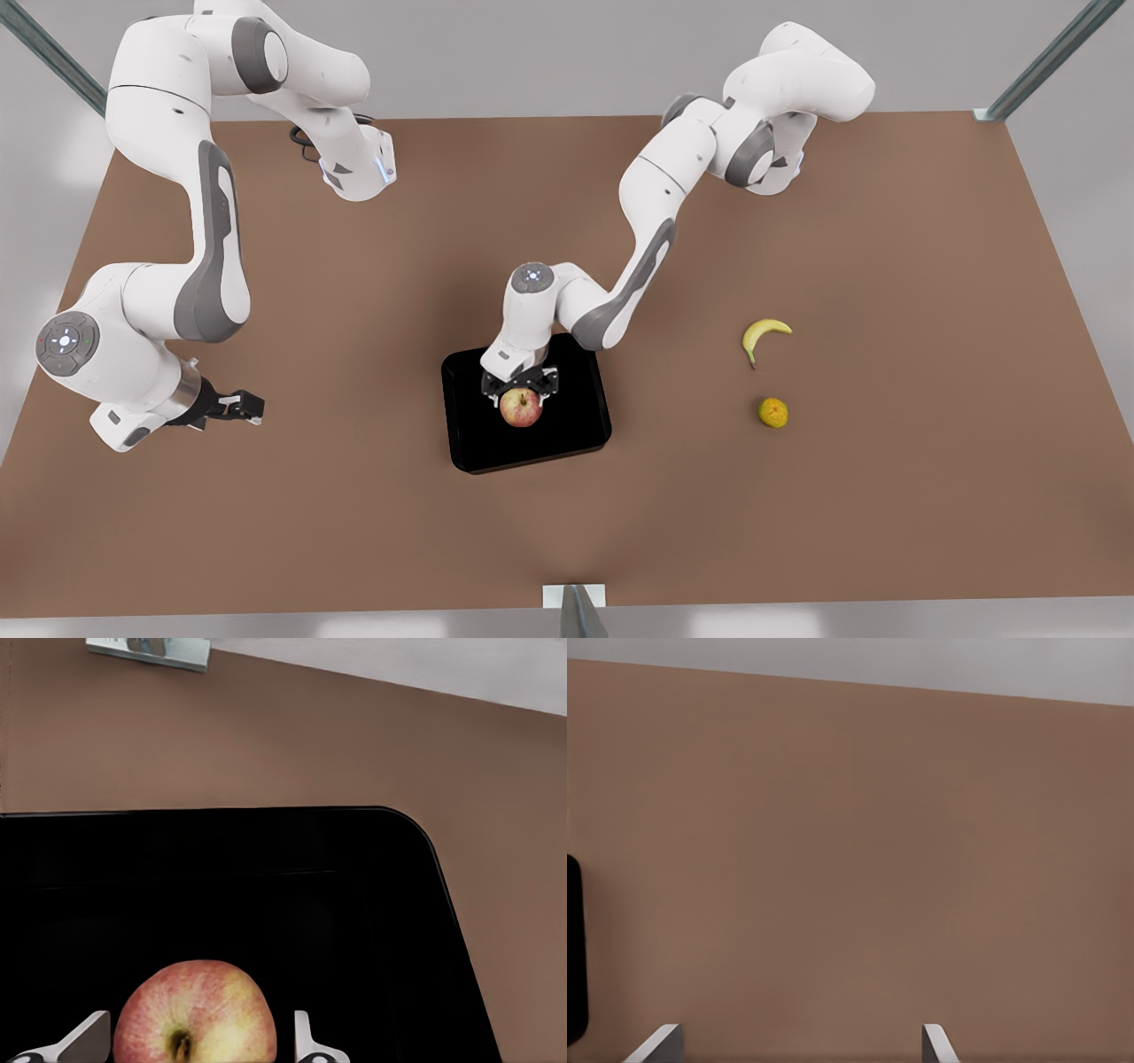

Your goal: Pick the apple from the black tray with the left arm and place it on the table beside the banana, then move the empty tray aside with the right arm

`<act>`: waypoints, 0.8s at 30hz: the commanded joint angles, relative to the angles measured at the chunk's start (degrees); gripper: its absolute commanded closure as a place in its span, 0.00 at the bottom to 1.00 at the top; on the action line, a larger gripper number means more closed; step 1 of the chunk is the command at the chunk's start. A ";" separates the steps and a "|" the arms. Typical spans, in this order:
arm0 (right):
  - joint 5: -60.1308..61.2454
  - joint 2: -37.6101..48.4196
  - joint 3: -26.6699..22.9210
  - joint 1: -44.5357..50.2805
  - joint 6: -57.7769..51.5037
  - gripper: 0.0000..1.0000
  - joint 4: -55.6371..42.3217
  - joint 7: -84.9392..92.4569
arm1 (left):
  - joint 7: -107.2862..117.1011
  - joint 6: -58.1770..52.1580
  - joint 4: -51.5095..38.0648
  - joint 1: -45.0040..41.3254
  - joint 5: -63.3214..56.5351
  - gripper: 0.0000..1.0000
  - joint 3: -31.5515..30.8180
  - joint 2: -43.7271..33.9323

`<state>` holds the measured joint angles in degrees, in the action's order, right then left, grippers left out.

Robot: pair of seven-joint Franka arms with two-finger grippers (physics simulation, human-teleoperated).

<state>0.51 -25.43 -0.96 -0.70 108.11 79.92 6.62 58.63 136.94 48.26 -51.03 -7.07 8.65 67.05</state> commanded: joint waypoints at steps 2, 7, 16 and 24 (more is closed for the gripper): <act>0.02 0.03 0.00 0.00 -0.01 0.00 -0.03 0.24 | 8.96 1.04 -0.10 -0.12 -0.48 0.00 0.58 0.27; 0.02 0.12 0.00 0.00 -0.01 0.00 -0.03 0.24 | 9.05 0.87 -0.19 -0.39 -2.15 0.00 0.67 1.15; -0.07 0.03 0.00 0.00 -0.01 0.00 -0.03 0.24 | 10.72 2.63 -0.19 -1.44 -2.24 0.00 1.55 2.91; -0.07 0.03 0.00 0.00 -0.01 0.00 -0.03 0.33 | 10.81 4.03 -0.19 -2.23 -2.24 0.00 3.04 4.67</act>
<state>0.40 -25.47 -0.96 -0.70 108.13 79.92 6.74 66.12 140.22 48.11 -53.24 -9.24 11.56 71.77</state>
